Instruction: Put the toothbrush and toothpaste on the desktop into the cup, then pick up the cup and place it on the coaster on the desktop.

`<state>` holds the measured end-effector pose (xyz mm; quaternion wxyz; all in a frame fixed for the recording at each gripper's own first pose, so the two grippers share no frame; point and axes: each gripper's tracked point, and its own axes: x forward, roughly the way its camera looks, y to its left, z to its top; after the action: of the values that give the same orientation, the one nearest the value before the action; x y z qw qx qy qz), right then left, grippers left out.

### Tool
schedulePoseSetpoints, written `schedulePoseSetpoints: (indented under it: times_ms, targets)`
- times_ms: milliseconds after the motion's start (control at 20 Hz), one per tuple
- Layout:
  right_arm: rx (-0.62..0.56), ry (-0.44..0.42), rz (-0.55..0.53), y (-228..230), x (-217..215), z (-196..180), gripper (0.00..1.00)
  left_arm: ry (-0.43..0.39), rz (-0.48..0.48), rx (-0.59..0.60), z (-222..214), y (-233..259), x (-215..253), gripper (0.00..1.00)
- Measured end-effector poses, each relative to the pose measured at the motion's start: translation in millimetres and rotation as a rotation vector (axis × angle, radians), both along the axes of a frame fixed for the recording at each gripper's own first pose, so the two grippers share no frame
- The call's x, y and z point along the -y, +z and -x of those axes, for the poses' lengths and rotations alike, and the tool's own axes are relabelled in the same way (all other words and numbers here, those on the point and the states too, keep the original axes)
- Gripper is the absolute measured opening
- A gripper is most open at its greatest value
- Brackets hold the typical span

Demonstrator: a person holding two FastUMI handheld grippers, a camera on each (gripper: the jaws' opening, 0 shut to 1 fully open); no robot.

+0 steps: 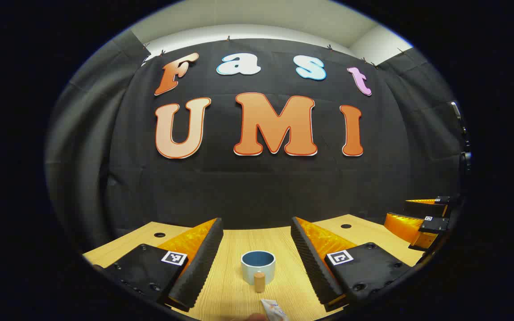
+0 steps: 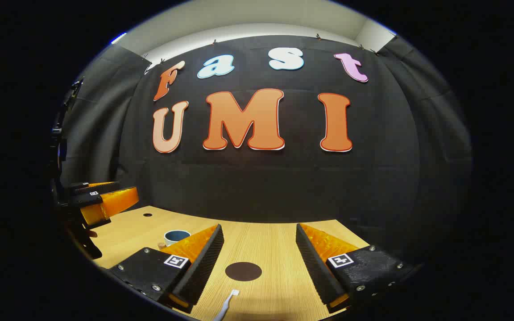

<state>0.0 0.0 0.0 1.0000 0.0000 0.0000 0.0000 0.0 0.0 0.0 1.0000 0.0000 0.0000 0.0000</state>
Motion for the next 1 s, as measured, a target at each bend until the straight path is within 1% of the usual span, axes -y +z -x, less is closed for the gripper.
schedulePoseSetpoints:
  times_ms: [150, 200, 350, 400, 450, 500, 550, 600, 700, 850, 1000]
  targets:
    - [0.008, 0.009, -0.002, 4, -2, 0, 0.98, 0.008, 0.007, 0.0, -1, 2, -1, 0.98]
    - [0.009, 0.01, 0.001, 5, -3, -1, 1.0, 0.008, 0.009, -0.001, -2, 3, -1, 0.98]
    - [0.002, 0.016, 0.011, 2, -5, -2, 1.0, 0.009, 0.008, -0.004, -3, 1, -1, 0.98]
    - [-0.002, 0.021, 0.012, 0, -7, -2, 0.98, 0.004, 0.01, -0.007, -2, 2, 0, 0.98]
    - [-0.007, 0.023, 0.012, 0, -7, -2, 0.98, 0.0, 0.01, -0.011, -3, 0, 2, 0.98]
    - [-0.011, 0.021, 0.012, -1, -7, -3, 1.0, 0.002, 0.008, -0.017, -3, 0, 1, 0.98]
    - [-0.024, 0.015, 0.015, -3, -5, -5, 1.0, 0.012, 0.004, -0.031, -4, -5, -1, 0.98]
    - [-0.04, 0.017, 0.023, -4, -7, -7, 0.98, 0.017, 0.002, -0.046, -5, -6, -3, 0.98]
    - [-0.05, 0.022, 0.048, -2, -9, -7, 0.98, 0.017, 0.018, -0.069, -6, -9, -4, 0.98]
    - [-0.075, 0.054, 0.057, -2, -17, -8, 0.98, 0.014, 0.042, -0.121, -6, -19, -7, 0.98]
    - [-0.114, 0.085, 0.044, -6, -21, -7, 0.98, 0.02, 0.031, -0.202, -6, -36, -13, 0.98]
